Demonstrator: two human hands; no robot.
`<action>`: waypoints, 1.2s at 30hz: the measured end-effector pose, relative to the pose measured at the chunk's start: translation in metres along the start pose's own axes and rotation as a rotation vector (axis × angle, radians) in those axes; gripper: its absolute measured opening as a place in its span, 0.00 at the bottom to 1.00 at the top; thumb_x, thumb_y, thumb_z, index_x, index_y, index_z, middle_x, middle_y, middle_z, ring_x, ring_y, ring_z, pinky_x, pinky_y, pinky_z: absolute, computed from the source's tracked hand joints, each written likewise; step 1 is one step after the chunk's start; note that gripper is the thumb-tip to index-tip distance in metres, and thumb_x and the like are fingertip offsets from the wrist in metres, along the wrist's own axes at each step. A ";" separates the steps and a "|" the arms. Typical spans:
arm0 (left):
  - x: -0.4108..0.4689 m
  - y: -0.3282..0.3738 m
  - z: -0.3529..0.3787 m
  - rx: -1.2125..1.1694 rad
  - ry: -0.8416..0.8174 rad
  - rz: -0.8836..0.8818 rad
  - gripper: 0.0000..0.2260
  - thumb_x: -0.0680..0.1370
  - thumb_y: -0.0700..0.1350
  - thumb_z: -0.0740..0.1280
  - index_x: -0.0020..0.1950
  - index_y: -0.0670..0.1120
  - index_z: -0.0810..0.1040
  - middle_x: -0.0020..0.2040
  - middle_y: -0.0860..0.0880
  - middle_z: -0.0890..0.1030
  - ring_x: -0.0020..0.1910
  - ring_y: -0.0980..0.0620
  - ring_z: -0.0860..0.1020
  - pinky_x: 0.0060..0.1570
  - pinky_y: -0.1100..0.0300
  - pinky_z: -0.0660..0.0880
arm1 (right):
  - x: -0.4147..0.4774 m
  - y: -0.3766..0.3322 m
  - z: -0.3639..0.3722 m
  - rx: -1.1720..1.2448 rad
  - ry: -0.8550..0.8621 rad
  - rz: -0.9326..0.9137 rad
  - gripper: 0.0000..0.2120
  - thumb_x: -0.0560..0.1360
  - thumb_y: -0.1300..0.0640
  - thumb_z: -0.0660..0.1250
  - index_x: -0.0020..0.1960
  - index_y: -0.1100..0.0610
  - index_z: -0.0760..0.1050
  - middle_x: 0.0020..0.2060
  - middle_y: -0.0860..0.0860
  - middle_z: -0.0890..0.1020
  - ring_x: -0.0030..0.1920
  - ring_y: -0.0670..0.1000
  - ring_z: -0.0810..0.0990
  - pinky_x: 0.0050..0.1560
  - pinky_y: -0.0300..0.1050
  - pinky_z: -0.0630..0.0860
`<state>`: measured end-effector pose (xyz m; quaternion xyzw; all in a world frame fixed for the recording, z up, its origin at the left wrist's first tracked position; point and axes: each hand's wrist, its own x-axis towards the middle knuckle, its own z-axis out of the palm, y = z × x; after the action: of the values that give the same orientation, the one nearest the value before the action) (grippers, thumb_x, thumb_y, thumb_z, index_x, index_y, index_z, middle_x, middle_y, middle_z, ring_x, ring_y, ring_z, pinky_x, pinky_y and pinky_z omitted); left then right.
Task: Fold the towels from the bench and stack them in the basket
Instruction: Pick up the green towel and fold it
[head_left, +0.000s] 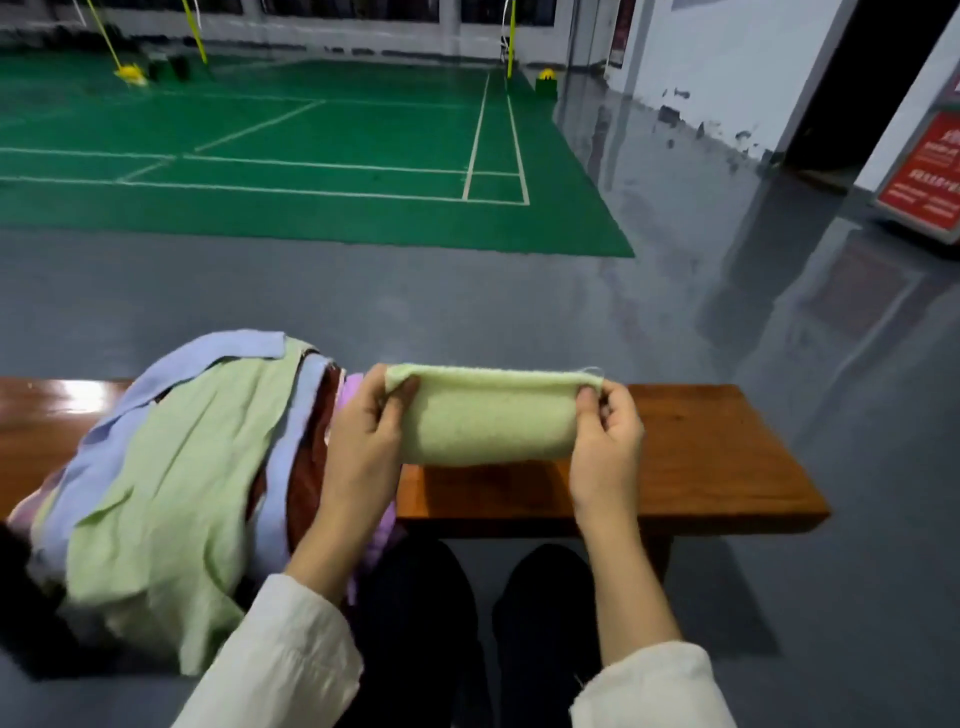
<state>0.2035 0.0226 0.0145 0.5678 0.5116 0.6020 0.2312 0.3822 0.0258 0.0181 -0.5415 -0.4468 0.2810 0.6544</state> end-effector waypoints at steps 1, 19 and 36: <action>-0.014 -0.018 0.001 0.046 -0.005 -0.042 0.06 0.78 0.47 0.61 0.42 0.52 0.75 0.36 0.59 0.77 0.37 0.63 0.70 0.41 0.65 0.67 | -0.011 0.018 -0.002 -0.029 -0.010 0.048 0.11 0.81 0.60 0.58 0.41 0.51 0.71 0.34 0.47 0.71 0.31 0.39 0.67 0.33 0.34 0.65; 0.008 -0.112 0.019 0.456 -0.118 -0.331 0.15 0.78 0.52 0.66 0.36 0.46 0.68 0.31 0.46 0.74 0.37 0.42 0.74 0.37 0.51 0.63 | 0.003 0.128 0.029 -0.237 -0.118 0.279 0.09 0.81 0.53 0.58 0.48 0.57 0.73 0.35 0.47 0.74 0.35 0.46 0.70 0.38 0.45 0.67; 0.021 -0.153 0.043 0.982 -0.228 -0.384 0.20 0.80 0.57 0.57 0.55 0.40 0.70 0.52 0.36 0.79 0.52 0.36 0.77 0.45 0.49 0.68 | 0.029 0.152 0.042 -0.885 -0.210 0.342 0.27 0.78 0.44 0.61 0.70 0.60 0.65 0.65 0.55 0.70 0.65 0.55 0.67 0.66 0.50 0.64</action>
<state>0.1917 0.1128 -0.1181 0.5672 0.7991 0.1735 0.0983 0.3753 0.1085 -0.1192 -0.8023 -0.4915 0.2208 0.2570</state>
